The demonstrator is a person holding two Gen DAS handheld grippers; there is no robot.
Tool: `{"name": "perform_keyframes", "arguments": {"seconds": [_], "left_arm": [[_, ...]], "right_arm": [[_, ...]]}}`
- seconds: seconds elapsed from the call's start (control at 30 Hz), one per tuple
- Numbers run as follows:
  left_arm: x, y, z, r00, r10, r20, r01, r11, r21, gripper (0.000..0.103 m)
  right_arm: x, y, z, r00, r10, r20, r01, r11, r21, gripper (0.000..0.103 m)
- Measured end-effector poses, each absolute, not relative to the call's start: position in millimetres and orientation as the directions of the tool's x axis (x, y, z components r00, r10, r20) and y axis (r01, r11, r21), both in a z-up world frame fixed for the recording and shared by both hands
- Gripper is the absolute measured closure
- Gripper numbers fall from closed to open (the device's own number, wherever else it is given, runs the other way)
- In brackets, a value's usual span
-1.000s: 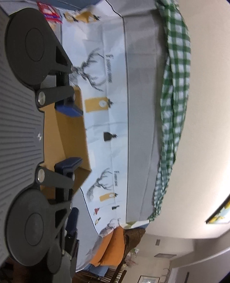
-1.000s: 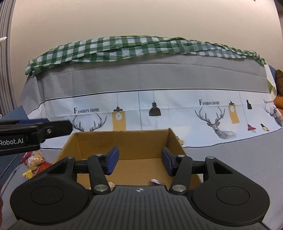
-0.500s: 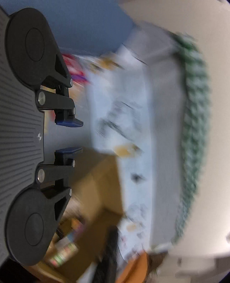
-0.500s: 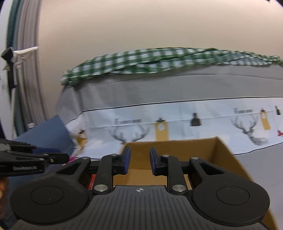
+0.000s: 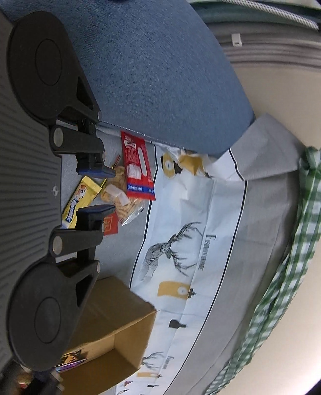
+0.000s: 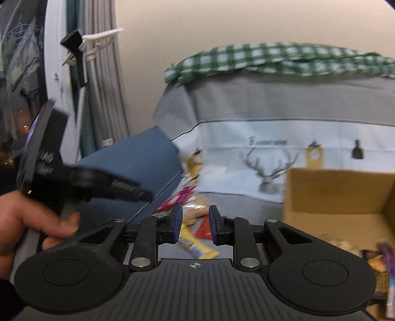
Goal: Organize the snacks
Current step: 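Withdraw both open grippers from the box toward the remaining snacks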
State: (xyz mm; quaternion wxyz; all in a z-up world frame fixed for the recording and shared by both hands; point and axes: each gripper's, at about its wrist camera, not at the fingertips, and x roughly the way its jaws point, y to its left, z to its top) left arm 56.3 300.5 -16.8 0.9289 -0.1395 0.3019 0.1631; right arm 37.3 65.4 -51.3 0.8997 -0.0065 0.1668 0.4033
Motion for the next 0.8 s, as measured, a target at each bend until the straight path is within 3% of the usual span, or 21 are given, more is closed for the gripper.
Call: {"name": "perform_keyframes", "arguments": {"seconds": [0.37, 0.4, 0.43, 0.47, 0.5, 0.8], "left_arm": [[57, 327, -25, 0.725, 0.254, -0.64, -0.475, 0.858, -0.197, 0.078], [56, 328, -26, 0.724, 0.257, -0.64, -0.478, 0.856, -0.196, 0.078], [55, 329, -27, 0.722, 0.262, -0.64, -0.481, 0.855, -0.193, 0.078], [55, 331, -28, 0.72, 0.262, -0.643, -0.483, 0.854, -0.193, 0.078], [55, 332, -28, 0.718, 0.258, -0.646, -0.484, 0.853, -0.197, 0.078], [58, 330, -29, 0.718, 0.258, -0.647, -0.477, 0.859, -0.187, 0.078]], "right_arm": [[67, 139, -90, 0.671, 0.608, -0.425, -0.652, 0.756, 0.054, 0.076], [73, 144, -93, 0.678, 0.596, -0.431, -0.641, 0.766, 0.051, 0.074], [79, 149, -97, 0.676, 0.589, -0.442, -0.636, 0.77, 0.053, 0.066], [86, 155, -101, 0.663, 0.586, -0.466, -0.639, 0.767, 0.055, 0.05], [92, 162, -107, 0.642, 0.579, -0.502, -0.648, 0.76, 0.047, 0.043], [121, 191, -142, 0.607, 0.531, -0.592, -0.668, 0.744, -0.016, 0.038]]}}
